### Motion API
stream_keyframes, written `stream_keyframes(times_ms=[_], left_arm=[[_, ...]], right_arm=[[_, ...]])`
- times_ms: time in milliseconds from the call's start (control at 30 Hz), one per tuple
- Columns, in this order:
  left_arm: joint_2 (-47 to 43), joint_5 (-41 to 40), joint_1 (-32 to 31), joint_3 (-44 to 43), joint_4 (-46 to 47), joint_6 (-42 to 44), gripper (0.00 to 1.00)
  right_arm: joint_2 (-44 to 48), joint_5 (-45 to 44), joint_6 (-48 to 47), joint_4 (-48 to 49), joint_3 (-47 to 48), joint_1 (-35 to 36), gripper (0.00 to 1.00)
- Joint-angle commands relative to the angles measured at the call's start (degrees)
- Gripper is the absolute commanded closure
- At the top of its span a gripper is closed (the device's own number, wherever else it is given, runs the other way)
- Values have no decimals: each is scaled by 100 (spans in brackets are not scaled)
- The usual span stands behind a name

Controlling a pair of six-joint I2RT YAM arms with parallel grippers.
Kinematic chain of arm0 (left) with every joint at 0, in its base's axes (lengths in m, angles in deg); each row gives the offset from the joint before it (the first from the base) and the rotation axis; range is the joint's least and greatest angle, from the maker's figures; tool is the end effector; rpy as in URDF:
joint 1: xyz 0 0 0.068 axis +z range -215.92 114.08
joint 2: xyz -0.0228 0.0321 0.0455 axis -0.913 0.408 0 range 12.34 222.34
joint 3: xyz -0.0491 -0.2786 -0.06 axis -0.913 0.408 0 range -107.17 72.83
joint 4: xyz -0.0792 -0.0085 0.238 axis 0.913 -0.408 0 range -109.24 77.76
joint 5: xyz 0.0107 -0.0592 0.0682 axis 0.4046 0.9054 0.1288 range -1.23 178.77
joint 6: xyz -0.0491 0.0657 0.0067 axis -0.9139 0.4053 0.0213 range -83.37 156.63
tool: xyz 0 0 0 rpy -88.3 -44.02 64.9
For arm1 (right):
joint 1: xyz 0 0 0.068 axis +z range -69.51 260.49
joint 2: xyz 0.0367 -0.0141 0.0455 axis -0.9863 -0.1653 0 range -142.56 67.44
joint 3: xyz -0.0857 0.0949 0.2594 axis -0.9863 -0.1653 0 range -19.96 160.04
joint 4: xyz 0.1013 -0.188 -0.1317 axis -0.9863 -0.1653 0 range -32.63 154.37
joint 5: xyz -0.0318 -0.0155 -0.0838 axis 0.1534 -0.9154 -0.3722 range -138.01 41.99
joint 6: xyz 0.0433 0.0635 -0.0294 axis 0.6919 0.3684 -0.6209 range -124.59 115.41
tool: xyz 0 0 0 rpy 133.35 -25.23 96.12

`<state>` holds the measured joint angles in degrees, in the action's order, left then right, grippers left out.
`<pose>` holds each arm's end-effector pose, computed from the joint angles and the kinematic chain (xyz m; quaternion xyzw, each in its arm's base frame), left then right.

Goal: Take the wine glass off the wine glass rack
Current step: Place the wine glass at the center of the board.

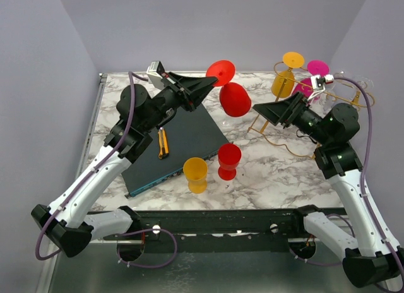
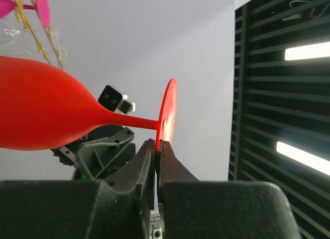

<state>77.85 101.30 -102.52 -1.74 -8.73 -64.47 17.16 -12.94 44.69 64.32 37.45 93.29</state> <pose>0.2039 -0.1708 0.4965 -0.2598 0.5713 -0.7480 0.2162 0.1826 0.0836 0.4344 -0.0168 0.6703 0.5394 0.5094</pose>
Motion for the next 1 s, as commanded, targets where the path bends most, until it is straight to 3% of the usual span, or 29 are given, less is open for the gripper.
stream_keyframes(times_ms=[0, 333, 633, 967], left_arm=[[-245, -203, 14, -176, 390, -595, 100], [-226, -220, 8, -264, 917, -989, 100], [-194, -76, 4, -32, 1500, -1321, 100], [-254, 31, 4, 241, 1858, -1508, 100]], right_arm=[[-130, 610, 485, 1529, -222, 29, 4], [-674, 1106, 1278, 3155, -99, 102, 2], [-1104, 1264, 1997, 4585, -69, 329, 9], [-1339, 1127, 2095, 4824, 336, 561, 20]])
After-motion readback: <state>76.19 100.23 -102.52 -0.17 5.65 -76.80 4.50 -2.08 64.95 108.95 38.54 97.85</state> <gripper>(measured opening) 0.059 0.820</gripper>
